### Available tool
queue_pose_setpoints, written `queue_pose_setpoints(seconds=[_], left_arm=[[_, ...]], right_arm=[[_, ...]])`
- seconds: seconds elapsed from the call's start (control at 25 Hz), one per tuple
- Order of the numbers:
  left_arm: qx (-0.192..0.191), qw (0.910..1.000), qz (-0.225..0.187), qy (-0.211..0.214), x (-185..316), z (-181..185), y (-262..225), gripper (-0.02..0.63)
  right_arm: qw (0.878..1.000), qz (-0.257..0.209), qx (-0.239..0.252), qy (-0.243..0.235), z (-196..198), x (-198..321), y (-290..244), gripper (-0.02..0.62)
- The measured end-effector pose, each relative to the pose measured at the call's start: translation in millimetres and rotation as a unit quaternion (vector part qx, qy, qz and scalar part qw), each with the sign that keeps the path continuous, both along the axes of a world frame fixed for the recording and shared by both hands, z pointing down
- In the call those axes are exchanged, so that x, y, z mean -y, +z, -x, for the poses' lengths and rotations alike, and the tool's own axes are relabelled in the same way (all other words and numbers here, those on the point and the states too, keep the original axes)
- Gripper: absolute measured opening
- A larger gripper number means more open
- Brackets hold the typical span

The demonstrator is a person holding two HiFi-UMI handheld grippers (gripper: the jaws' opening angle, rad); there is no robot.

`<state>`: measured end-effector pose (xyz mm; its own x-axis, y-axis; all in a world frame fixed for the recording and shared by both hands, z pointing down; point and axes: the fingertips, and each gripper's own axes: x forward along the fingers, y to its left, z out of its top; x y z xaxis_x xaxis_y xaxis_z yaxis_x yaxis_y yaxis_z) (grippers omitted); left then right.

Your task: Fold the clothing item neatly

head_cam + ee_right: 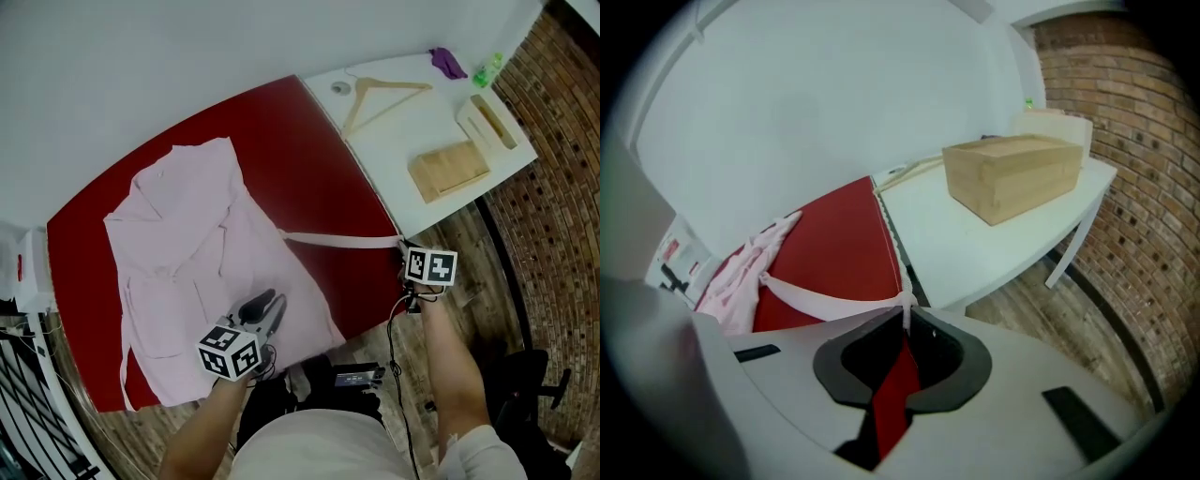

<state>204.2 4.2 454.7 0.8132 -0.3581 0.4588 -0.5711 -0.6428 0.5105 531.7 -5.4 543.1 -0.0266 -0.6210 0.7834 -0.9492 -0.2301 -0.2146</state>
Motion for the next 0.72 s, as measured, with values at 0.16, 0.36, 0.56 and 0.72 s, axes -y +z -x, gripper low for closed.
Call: queue_pose_setpoints(seconds=[0.16,0.36,0.56,0.72], left_arm=[[-0.002,1.0000,-0.006,-0.002,0,-1,-6,0.101],[-0.006,0.9999,-0.010,-0.001,0,1,-8,0.101],[-0.011,0.9998,-0.012,0.014,-4,-1,-13,0.101],[-0.018,0.9995,-0.020,0.017,0,2,-20,0.101]], right_arm=[[0.997,-0.022,-0.061,-0.043,12,1,-24,0.032],[0.993,-0.015,-0.101,-0.055,8,-2,-26,0.032],[0.991,-0.020,-0.124,-0.045,-1,-2,-37,0.032],[0.984,-0.057,-0.159,-0.060,12,9,-67,0.032]])
